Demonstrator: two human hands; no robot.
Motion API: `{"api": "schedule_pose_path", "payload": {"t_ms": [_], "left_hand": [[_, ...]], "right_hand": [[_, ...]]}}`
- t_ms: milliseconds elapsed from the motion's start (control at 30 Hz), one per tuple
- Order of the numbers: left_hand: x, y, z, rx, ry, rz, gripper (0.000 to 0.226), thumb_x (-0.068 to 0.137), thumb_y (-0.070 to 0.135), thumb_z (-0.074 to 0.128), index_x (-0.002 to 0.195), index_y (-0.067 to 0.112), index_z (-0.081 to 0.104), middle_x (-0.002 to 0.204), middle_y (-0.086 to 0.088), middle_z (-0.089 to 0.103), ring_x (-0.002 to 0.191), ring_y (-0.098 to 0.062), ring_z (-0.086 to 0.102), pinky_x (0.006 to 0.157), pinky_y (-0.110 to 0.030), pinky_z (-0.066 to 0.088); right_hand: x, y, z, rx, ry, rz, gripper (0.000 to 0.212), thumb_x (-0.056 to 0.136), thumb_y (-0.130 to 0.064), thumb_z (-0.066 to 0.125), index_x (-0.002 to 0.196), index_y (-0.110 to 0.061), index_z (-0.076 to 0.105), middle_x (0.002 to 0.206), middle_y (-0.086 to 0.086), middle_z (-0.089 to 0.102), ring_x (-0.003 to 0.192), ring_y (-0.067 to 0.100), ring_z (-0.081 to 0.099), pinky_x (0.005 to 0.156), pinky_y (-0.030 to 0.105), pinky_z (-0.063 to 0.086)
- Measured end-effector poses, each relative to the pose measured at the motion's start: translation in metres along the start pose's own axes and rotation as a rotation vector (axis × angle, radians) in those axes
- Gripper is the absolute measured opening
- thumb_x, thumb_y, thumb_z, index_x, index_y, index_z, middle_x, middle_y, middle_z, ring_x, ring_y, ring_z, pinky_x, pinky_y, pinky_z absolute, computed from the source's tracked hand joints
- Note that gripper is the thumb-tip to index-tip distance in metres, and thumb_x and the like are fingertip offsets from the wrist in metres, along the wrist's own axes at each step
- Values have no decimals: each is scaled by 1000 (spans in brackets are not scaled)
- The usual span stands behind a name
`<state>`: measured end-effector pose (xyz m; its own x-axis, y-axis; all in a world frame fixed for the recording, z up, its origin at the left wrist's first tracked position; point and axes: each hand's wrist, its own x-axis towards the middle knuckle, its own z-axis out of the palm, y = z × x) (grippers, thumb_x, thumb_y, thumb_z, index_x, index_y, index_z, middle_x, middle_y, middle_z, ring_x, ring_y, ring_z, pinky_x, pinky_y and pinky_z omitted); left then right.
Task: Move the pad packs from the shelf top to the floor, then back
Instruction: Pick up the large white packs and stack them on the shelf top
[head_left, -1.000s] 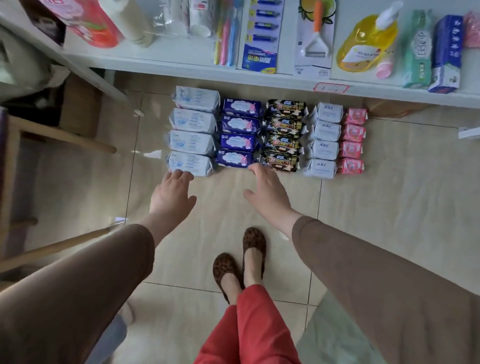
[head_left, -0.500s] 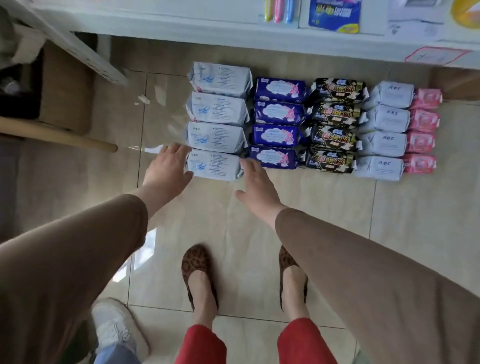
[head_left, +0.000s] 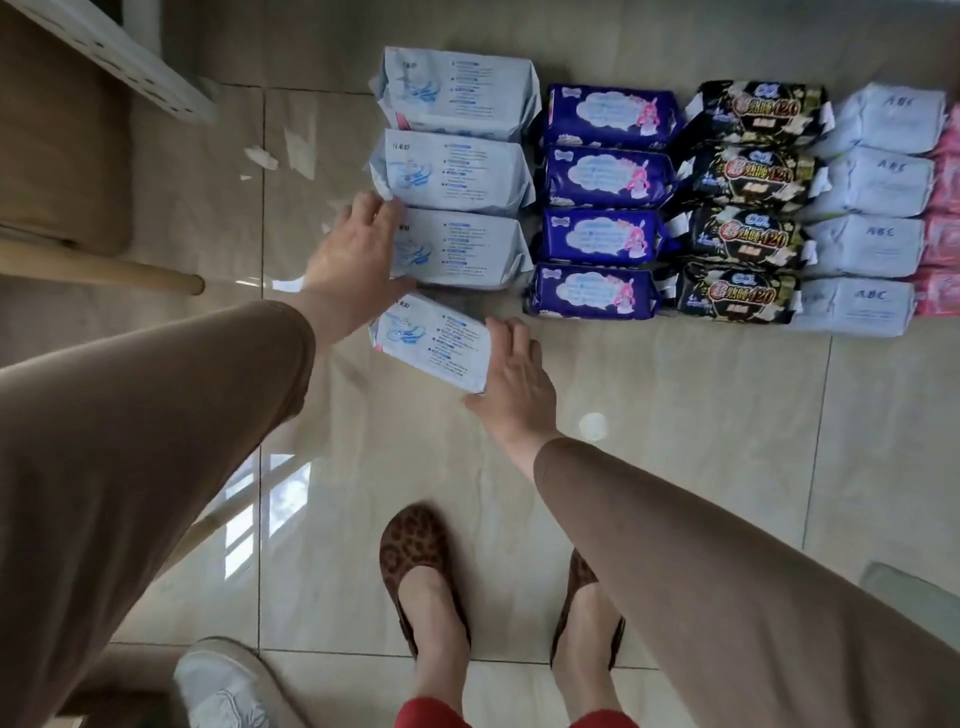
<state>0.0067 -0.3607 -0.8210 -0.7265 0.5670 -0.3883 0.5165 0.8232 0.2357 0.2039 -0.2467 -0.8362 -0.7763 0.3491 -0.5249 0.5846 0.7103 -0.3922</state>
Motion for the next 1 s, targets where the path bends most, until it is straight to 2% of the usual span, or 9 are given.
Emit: {"api": "schedule_pose_path", "payload": {"t_ms": [100, 267, 367, 500, 733, 833, 1000], "left_hand": [[6, 1, 6, 9, 19, -19, 93, 67, 41, 84, 140, 13, 34, 132, -7, 35, 120, -30, 42, 96, -50, 49], [13, 9, 22, 76, -32, -45, 103, 62, 45, 87, 140, 15, 28, 132, -8, 38, 119, -33, 44, 89, -54, 50], [4, 11, 27, 31, -60, -112, 92, 64, 38, 88, 136, 15, 33, 126, -10, 46, 113, -36, 52, 86, -52, 51], [-32, 14, 8, -38, -45, -240, 75, 65, 32, 87, 122, 12, 43, 118, -10, 49, 97, -38, 59, 75, -47, 51], [-117, 50, -109, -90, 13, -277, 77, 61, 40, 88, 119, 18, 44, 113, -8, 51, 94, -37, 59, 74, -43, 50], [-148, 85, -186, -124, 50, -236, 79, 61, 45, 87, 122, 19, 44, 111, -6, 49, 95, -34, 56, 73, -42, 47], [-200, 149, -332, -197, 114, -130, 81, 64, 49, 82, 130, 25, 43, 117, -3, 50, 103, -32, 55, 79, -40, 47]], "right_hand": [[5, 2, 11, 49, 43, -53, 95, 67, -30, 87, 144, -21, 33, 144, 1, 34, 125, 22, 42, 81, 32, 52], [4, 15, 24, 133, 38, -127, 74, 74, -22, 80, 137, -20, 42, 131, 4, 45, 114, 26, 49, 75, 35, 51], [-10, 38, 18, 207, -45, -138, 72, 75, -18, 79, 137, -15, 44, 130, 7, 46, 110, 29, 55, 78, 39, 53], [-40, 70, -22, 256, -137, -80, 75, 72, -20, 80, 137, -19, 42, 129, 4, 44, 106, 26, 58, 73, 29, 44], [-116, 71, -175, 253, -196, -64, 79, 69, -31, 84, 131, -33, 35, 126, -7, 40, 104, 16, 56, 77, 32, 48], [-150, 54, -269, 251, -188, -92, 84, 67, -36, 85, 131, -40, 31, 129, -13, 41, 108, 10, 55, 82, 31, 48], [-213, 11, -435, 201, -134, -153, 94, 54, -59, 81, 130, -49, 27, 124, -24, 45, 103, 6, 57, 77, 28, 48]]}}
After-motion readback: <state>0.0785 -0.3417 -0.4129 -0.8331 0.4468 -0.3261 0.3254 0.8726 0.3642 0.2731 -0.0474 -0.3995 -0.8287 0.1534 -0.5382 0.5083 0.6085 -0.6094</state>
